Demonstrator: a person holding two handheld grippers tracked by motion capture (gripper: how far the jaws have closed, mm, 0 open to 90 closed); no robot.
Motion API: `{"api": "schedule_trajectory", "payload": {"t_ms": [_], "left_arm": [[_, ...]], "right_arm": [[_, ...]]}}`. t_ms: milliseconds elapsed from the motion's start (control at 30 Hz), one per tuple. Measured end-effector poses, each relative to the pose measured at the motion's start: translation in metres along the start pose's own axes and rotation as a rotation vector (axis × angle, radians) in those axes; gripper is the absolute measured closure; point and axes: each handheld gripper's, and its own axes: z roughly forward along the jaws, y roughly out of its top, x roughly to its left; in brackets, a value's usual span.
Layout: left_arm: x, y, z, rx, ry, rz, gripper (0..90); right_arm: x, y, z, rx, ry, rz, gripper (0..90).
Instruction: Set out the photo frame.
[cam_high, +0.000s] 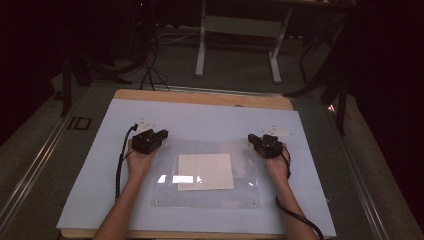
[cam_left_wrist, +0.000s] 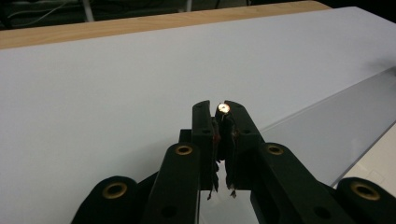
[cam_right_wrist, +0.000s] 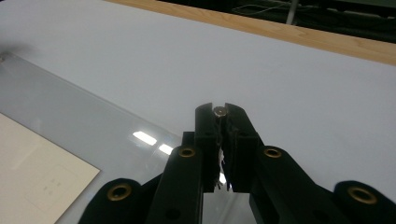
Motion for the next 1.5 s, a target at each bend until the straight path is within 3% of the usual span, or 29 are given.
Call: {"api": "schedule_trajectory", "payload": {"t_ms": [233, 333, 500, 667, 800, 900, 1033, 1300, 1500], "left_arm": [[0.0, 0.001, 0.001, 0.007, 0.0, -0.006, 84.2], [0.002, 0.001, 0.001, 0.014, -0.012, -0.014, 84.2], [0.008, 0.0, 0.003, 0.005, -0.051, -0.077, 83.1], [0.011, 0.002, 0.005, 0.019, -0.066, -0.105, 82.7], [0.024, 0.0, 0.011, 0.014, -0.15, -0.215, 80.5], [0.024, 0.005, 0.015, 0.041, -0.137, -0.205, 81.5], [0.024, 0.008, 0.018, 0.054, -0.127, -0.196, 82.9], [0.025, 0.012, 0.025, 0.071, -0.107, -0.265, 83.2], [0.027, 0.016, 0.031, 0.09, -0.091, -0.326, 83.4]], "right_arm": [[-0.001, 0.0, -0.001, 0.009, 0.006, 0.007, 85.2], [-0.005, 0.0, -0.001, 0.013, 0.037, 0.042, 84.5], [-0.009, 0.002, 0.0, 0.028, 0.057, 0.07, 84.2], [-0.012, 0.006, 0.002, 0.055, 0.075, 0.12, 83.6], [-0.015, 0.009, 0.005, 0.067, 0.084, 0.168, 83.3], [-0.022, 0.008, 0.009, 0.059, 0.115, 0.227, 83.0], [-0.024, 0.012, 0.013, 0.08, 0.117, 0.234, 83.6], [-0.027, 0.015, 0.017, 0.088, 0.116, 0.245, 84.3], [-0.025, 0.021, 0.021, 0.111, 0.078, 0.237, 84.9]]}}
